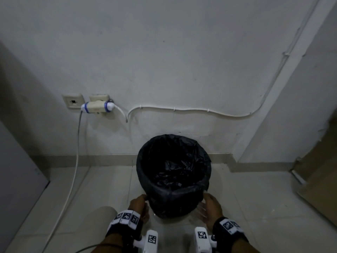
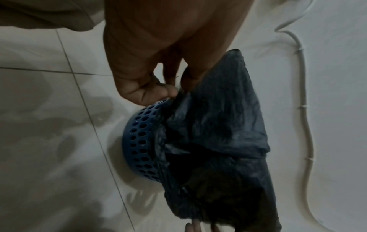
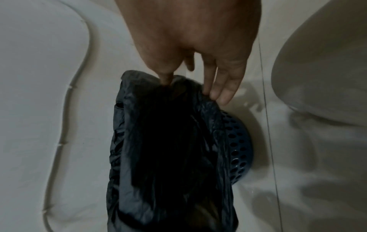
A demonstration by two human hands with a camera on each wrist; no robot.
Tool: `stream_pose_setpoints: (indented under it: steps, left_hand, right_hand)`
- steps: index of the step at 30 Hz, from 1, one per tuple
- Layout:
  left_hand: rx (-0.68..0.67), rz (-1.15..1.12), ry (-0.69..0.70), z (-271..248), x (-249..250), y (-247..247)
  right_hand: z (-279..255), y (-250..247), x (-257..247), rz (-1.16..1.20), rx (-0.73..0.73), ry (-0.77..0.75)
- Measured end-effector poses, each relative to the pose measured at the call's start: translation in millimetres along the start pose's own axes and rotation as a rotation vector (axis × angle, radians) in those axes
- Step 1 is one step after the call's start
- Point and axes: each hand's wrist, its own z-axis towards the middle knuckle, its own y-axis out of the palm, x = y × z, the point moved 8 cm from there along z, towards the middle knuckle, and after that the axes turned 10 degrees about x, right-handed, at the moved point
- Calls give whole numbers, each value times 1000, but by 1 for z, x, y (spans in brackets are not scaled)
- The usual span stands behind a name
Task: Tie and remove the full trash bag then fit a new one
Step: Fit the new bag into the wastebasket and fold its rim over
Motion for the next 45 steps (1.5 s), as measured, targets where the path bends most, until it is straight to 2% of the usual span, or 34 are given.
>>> stream_pose_setpoints:
  steps: [3,5,9,13,17,19,23,28,33,37,39,42,45]
  left_hand:
    - [-20,-148,-78,2,-7,2]
    - [-10,-204,-52,3,-7,1]
    - [21,-349,-73,2,-17,-5]
    - [130,-389,93,-15,-11,-5]
    - [-103,-367,104,-33,-9,34]
    - [-165,-402,71,-34,-9,43]
    - [-148,-488,69,-27,-8,46]
    - [-234,-451,31,-29,-6,53]
    - [-117,-339,41,-19,-8,44]
    - [-193,-416,-19,-29,-9,41]
    - [-254,-491,-38,-40,-5,40]
    - [-269,-595,-53,-42,-4,37]
    - [-234,-638,-43,-41,-5,35]
  right_hand:
    - [4,-5,3,-25,45,6]
    - [10,-8,5,50,70,32]
    - [-6,3,19,212,5,124]
    - [-28,28,31,277,-119,175]
    - [-32,45,32,246,-155,144]
    - [-35,50,31,246,-159,159]
    - [-32,52,27,298,-149,149]
    - [-29,50,26,405,-166,109]
    - [-28,50,26,456,-168,91]
    - [-30,51,23,533,-257,85]
    - [-29,51,22,510,-254,57]
    - [-25,45,20,470,-229,20]
    - [-16,37,27,483,-221,73]
